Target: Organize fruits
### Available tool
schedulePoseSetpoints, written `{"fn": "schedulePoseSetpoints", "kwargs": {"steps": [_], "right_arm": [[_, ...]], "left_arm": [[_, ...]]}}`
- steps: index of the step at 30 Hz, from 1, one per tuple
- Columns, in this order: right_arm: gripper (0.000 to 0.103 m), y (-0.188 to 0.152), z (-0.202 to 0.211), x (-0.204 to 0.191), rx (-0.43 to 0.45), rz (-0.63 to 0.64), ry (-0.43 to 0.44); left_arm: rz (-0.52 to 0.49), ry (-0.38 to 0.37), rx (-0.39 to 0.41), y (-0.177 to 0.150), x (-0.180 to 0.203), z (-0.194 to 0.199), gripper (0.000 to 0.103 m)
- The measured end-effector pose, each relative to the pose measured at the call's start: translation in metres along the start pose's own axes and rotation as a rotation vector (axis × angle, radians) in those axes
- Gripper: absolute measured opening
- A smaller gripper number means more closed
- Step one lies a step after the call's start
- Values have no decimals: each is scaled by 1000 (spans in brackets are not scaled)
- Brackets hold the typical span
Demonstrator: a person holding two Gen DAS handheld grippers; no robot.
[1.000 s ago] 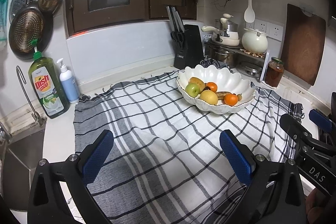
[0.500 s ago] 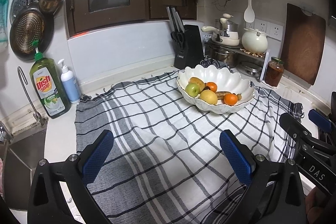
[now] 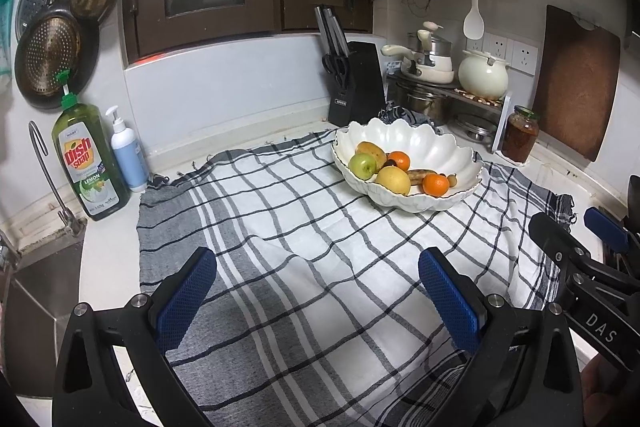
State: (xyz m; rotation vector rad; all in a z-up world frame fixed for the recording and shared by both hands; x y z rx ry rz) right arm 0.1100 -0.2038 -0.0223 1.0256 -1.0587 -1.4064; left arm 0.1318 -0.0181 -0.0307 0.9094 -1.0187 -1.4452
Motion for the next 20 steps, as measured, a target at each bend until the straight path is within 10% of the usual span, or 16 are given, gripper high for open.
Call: {"fn": "schedulePoseSetpoints", "kwargs": {"steps": [20], "right_arm": [[90, -5, -2, 2, -10, -10, 0]], "left_arm": [[-10, -11, 7, 0, 6, -2, 103]]}}
Point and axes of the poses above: each gripper's, at about its wrist camera, not at the fingertips, and z roughly against the way its jaws point, x to its right, y to its top, the point moved 9 cm from there along -z, roughly the way its jaws point, and after that the axes turned 15 degrees about x, right-handed, at the moved point
